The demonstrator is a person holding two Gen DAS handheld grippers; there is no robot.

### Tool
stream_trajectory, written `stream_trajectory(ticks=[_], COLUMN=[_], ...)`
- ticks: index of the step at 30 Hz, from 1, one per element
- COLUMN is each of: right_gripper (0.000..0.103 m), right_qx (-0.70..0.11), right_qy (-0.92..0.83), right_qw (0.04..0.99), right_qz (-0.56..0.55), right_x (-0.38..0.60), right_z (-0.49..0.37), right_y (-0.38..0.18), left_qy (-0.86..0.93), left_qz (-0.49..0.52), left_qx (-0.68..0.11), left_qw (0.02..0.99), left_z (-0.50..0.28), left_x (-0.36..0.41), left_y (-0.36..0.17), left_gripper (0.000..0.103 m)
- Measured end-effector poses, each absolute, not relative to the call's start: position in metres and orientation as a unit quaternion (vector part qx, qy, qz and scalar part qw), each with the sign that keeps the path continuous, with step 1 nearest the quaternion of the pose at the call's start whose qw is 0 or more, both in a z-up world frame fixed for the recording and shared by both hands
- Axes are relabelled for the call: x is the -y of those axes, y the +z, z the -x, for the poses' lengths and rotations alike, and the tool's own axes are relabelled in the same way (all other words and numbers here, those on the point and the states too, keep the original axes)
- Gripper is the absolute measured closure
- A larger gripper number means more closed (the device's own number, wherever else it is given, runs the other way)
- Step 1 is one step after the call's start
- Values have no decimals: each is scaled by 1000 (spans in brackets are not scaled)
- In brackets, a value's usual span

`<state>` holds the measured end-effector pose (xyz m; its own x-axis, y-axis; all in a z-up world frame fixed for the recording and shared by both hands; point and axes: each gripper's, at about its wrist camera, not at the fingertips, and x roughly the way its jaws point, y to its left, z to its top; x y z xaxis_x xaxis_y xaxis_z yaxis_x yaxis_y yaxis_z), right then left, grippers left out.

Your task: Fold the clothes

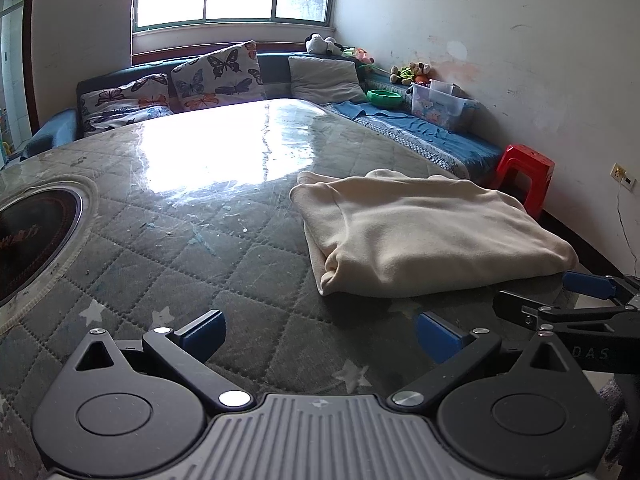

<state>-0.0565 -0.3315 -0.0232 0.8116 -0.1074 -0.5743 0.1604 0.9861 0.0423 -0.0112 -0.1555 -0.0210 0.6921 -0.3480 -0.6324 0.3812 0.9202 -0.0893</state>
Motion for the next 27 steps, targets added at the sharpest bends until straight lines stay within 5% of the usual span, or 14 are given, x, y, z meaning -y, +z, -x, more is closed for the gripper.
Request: stream_trajectory(ticks=[27], right_gripper=[0], right_qx=[-300], right_qy=[-58], right_qw=[951], right_qz=[-48], right_x=[323], right_z=[60], right_y=[-25], left_qy=[-203], left_qz=[-26], left_qx=[-340], left_qw=[918], left_z=[17], left_x=[159], left_y=[-22], left_gripper=[0])
